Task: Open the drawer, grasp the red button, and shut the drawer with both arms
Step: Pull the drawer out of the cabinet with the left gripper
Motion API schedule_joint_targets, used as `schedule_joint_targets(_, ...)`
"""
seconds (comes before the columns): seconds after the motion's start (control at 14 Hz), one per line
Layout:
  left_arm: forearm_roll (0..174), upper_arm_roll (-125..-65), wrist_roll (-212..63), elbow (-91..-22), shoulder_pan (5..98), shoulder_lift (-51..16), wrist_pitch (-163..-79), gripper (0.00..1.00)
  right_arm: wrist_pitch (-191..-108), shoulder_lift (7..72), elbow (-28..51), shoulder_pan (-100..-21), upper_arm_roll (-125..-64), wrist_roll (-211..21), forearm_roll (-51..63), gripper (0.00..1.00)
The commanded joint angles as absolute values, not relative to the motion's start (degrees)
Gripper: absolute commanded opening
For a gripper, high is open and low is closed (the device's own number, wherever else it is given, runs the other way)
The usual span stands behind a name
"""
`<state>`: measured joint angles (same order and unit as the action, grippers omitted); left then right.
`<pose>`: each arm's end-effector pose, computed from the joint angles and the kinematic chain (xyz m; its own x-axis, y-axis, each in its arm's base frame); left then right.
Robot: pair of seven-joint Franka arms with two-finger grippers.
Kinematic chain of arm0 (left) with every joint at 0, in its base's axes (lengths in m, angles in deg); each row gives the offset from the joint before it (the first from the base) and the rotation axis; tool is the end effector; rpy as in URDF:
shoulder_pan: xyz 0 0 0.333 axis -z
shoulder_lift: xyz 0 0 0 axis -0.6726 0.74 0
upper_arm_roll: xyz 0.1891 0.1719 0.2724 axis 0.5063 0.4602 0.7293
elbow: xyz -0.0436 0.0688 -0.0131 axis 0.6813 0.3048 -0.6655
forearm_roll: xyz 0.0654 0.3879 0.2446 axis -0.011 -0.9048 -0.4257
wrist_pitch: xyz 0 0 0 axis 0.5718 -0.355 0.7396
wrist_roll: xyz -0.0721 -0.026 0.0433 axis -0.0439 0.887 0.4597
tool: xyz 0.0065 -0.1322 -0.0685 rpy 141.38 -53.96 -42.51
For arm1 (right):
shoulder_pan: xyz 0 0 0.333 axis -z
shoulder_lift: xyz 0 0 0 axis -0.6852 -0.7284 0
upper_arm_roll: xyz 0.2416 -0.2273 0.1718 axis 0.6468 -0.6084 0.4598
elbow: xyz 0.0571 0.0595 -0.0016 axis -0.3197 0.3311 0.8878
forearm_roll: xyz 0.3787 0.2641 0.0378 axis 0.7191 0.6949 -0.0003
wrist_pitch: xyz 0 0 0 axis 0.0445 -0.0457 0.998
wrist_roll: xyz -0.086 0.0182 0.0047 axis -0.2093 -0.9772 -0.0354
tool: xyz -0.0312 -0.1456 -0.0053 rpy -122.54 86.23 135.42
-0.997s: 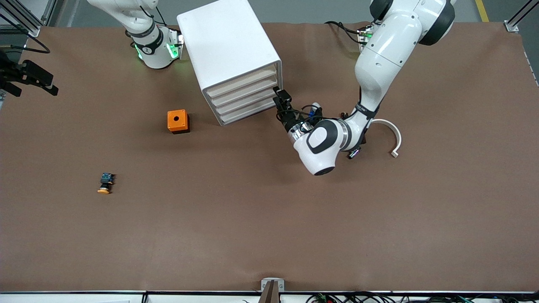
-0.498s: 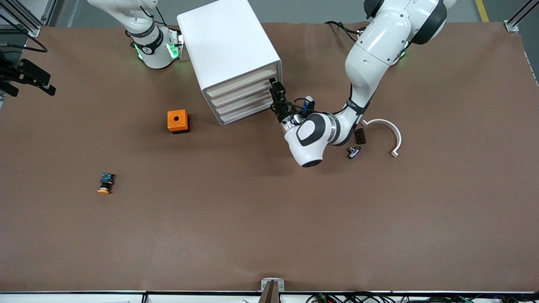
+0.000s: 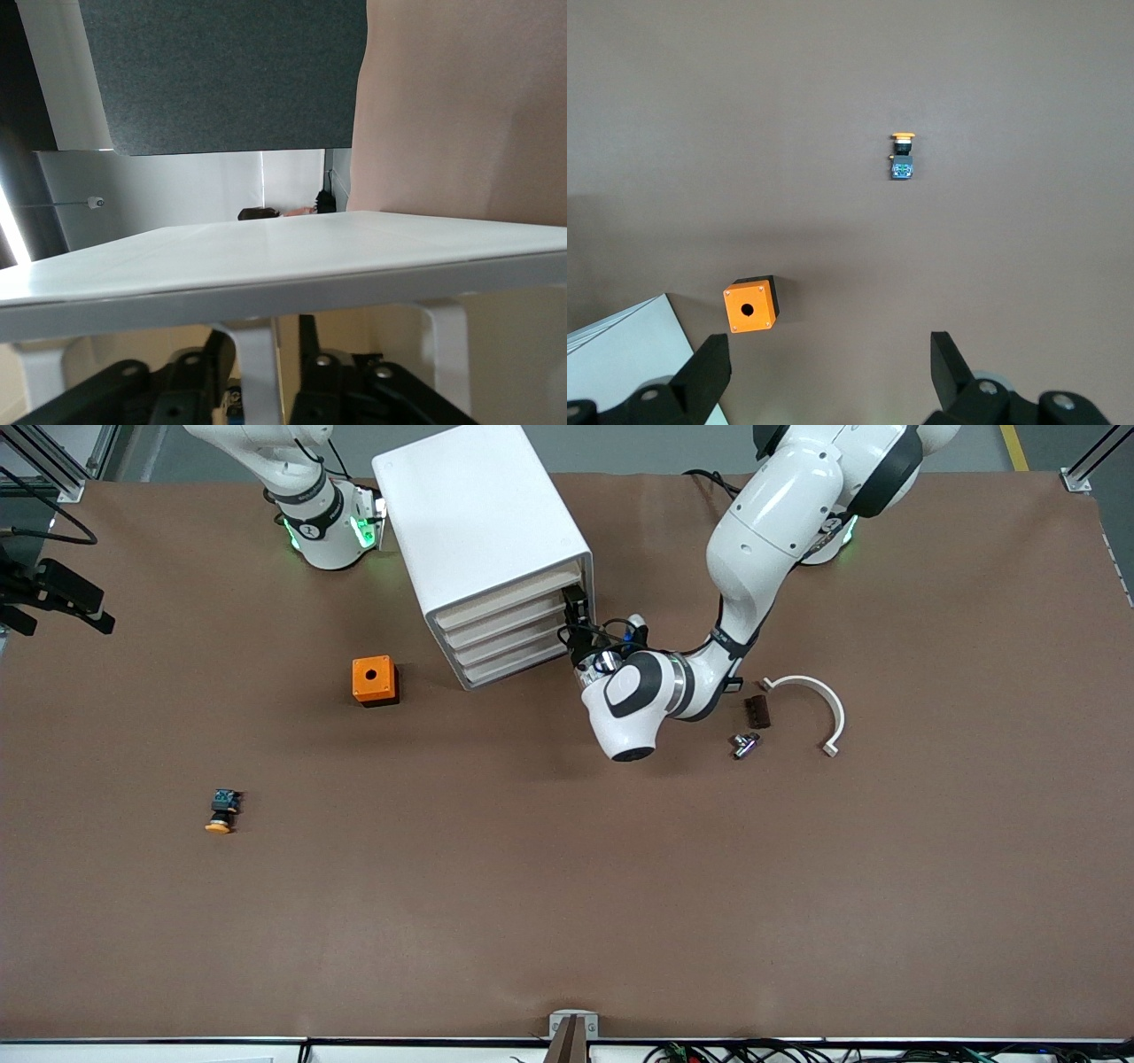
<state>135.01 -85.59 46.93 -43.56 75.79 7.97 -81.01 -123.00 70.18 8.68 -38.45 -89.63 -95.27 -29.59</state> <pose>0.4252 -0.5571 0.1455 -0.3063 0.9515 -0.0292 0.0982 0.0010 -0.9952 0.5729 -0.0539 0.6585 1.0000 -0.0046 0.0086 -0.0043 -0.9996 -0.0271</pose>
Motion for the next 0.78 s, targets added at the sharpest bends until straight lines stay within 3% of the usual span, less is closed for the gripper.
schedule_joint_targets(0.0,136.5,-85.4,47.8,-43.1,75.9,8.4,-80.0,0.16,-122.6,67.4,6.3,-38.2,-89.5,-96.1,-29.8,1.0)
schedule_joint_targets(0.21,138.4,-85.4,47.6,-43.1,75.6,8.5,-80.0,0.07,-123.4,66.2,5.7,-37.9,-89.5,-96.1,-29.8,1.0)
schedule_joint_targets(0.71,138.7,-85.0,47.6,-42.4,74.0,8.6,-80.0,0.06,-125.5,61.6,4.6,-37.6,-89.6,-96.1,-30.2,1.0)
